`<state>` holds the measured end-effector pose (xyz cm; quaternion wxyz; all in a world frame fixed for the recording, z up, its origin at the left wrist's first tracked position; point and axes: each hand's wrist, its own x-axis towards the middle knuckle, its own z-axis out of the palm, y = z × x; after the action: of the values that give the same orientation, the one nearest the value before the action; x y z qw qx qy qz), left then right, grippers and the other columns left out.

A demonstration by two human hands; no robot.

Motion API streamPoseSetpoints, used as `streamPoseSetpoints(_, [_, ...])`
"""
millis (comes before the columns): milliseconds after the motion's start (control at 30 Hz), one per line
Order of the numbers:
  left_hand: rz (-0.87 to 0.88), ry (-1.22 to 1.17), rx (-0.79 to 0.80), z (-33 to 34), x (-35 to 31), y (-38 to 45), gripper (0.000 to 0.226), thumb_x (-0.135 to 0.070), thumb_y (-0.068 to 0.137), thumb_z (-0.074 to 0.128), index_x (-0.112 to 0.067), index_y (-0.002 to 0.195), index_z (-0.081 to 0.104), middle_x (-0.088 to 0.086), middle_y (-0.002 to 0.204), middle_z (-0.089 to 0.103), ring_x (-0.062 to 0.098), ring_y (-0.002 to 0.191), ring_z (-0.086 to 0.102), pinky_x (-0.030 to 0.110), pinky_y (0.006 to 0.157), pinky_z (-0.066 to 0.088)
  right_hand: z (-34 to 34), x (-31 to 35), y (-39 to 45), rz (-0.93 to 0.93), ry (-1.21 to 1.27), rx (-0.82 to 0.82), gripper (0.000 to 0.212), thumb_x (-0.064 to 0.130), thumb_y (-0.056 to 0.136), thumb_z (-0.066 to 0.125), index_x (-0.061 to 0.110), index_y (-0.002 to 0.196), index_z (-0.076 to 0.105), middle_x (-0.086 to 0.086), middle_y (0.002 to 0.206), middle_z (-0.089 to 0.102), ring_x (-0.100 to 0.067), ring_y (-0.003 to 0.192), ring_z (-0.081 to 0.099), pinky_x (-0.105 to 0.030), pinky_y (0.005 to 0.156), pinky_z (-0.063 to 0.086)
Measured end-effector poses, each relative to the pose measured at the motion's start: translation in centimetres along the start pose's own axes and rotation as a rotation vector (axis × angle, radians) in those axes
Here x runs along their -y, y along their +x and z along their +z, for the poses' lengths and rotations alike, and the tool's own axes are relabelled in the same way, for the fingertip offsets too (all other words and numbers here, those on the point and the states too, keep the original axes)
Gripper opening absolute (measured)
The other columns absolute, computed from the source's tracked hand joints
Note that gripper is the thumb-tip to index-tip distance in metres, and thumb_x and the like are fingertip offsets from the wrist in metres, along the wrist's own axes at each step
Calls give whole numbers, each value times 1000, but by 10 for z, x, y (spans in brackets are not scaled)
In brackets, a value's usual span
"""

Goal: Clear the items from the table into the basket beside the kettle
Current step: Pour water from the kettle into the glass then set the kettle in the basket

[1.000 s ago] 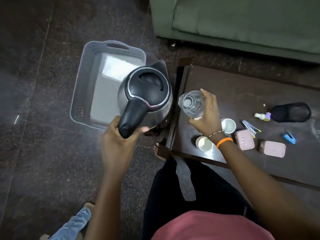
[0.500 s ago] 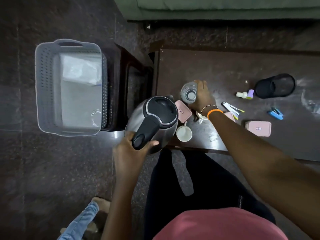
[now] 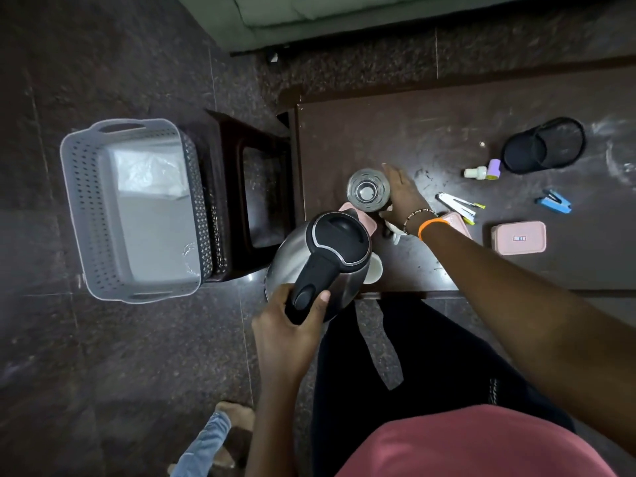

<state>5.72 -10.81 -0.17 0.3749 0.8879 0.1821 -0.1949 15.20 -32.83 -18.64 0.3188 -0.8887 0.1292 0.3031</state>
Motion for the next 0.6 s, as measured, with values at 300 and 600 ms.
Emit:
streamPoseSetpoints(300, [32,1,30,7,-17,15,19,-43,73,59,-25,78,64,-11,61,65,0,63,60,7,53,40,9,-31,-43,43,-64,-23,63,2,78,62,4,135,36,-19,137,39,-38,123,40,-42,106,36])
streamPoseSetpoints(600, [12,51,46,13,-24,27,19,-39,80,65,-23,69,63,-7,59,64,5,59,59,6,51,38,18,-20,-50,-9,-64,-51,72,-7,79,48,14,144,27,-13,142,37,-34,127,36,-41,108,36])
